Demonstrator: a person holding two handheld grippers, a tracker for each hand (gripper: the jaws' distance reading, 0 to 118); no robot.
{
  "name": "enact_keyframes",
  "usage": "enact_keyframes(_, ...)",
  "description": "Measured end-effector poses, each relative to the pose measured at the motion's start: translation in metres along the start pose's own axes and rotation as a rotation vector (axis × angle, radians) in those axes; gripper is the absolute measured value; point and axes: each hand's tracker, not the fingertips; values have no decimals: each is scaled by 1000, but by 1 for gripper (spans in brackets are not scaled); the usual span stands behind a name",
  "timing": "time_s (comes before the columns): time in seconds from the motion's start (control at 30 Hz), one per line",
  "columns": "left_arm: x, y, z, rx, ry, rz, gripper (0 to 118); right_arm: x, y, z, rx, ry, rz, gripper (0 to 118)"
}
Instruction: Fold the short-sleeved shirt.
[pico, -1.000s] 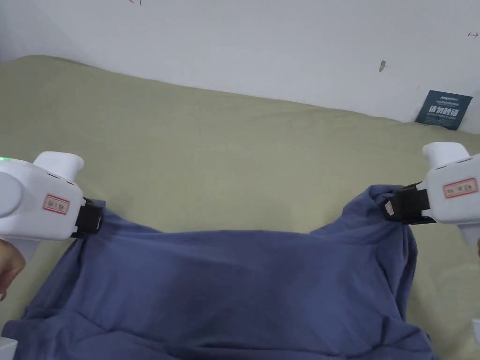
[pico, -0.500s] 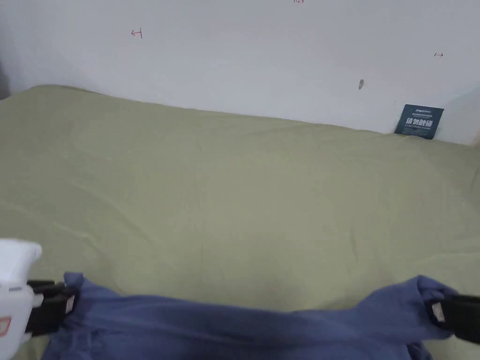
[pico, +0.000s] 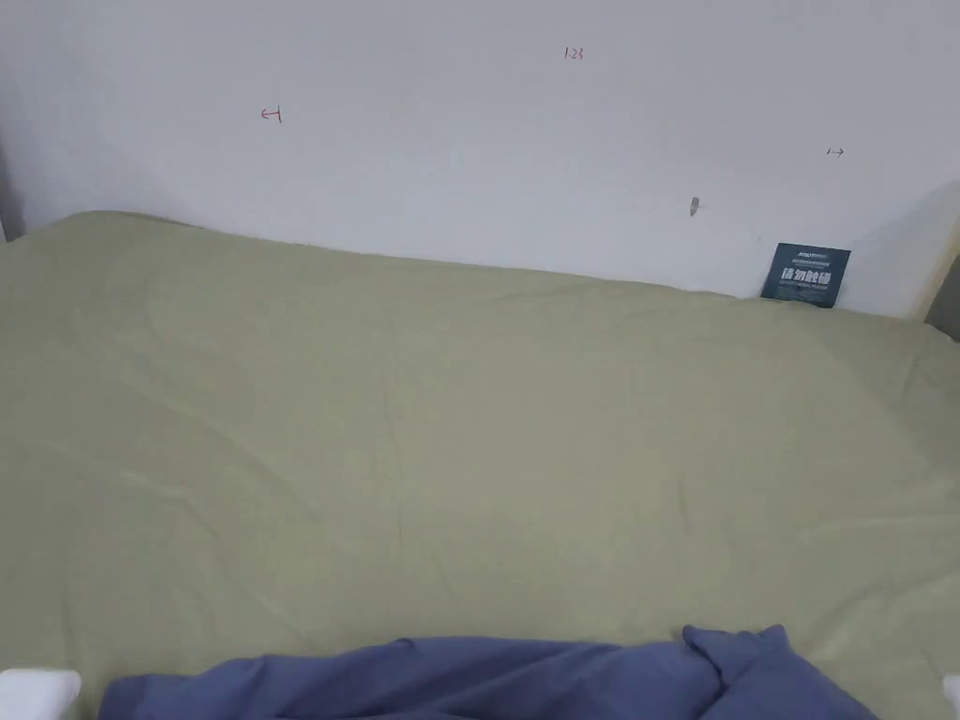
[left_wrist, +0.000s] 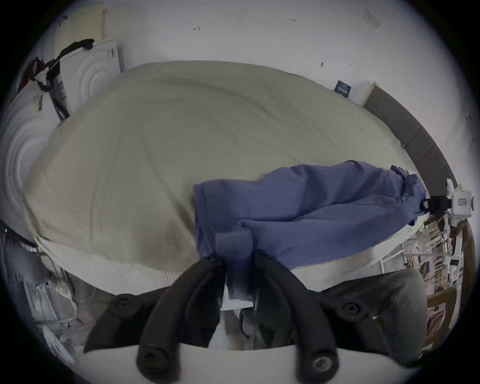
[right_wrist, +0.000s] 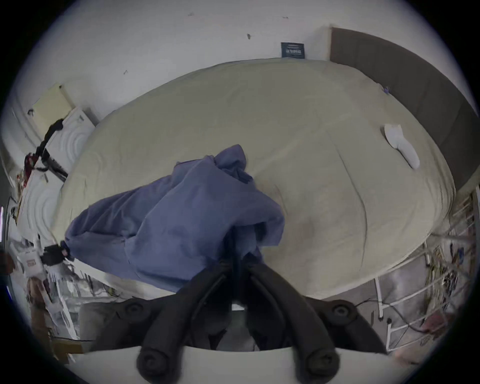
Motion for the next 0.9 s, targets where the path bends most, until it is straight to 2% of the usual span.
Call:
enact_keyframes(0.03,-6,2,7,17,12,34,71,-2,0,9,32,-1,-12,58)
enact_keyframes(0.07,-6,6,17,47,13,54,73,-5,3,23,51,8,-14,69)
enact_keyframes(0.13,0,22,46,161,8,97,73,-15,5,50,136,32,-27,70)
enact_keyframes(0.27,41,47,90,330,43,63,72,-51,7,79,355,7,47,70)
enact_keyframes(0.33,77,50,97,367,5,19,72,-81,1,89,421,-8,97,64)
enact_keyframes(0.37,92,50,98,381,-5,-3,71,-93,-4,89,459,-6,119,52)
enact_keyframes(0.4,110,47,97,381,20,-17,62,-106,-9,89,477,-10,142,17)
enact_keyframes(0.43,128,44,94,397,47,-46,44,-118,-14,86,486,-28,153,2)
enact_keyframes(0.47,143,39,92,416,78,-64,18,-131,-19,83,510,-56,150,1)
enact_keyframes(0.5,158,31,89,431,83,-85,0,-141,-25,78,491,-53,163,1)
enact_keyframes(0.6,196,8,80,418,-4,-67,0,-161,-49,67,457,-29,200,1)
enact_keyframes(0.77,225,-31,67,386,11,-103,0,-178,-98,50,460,-36,250,1)
enact_keyframes(0.9,233,-49,64,360,-10,-90,0,-186,-115,44,433,-19,245,1)
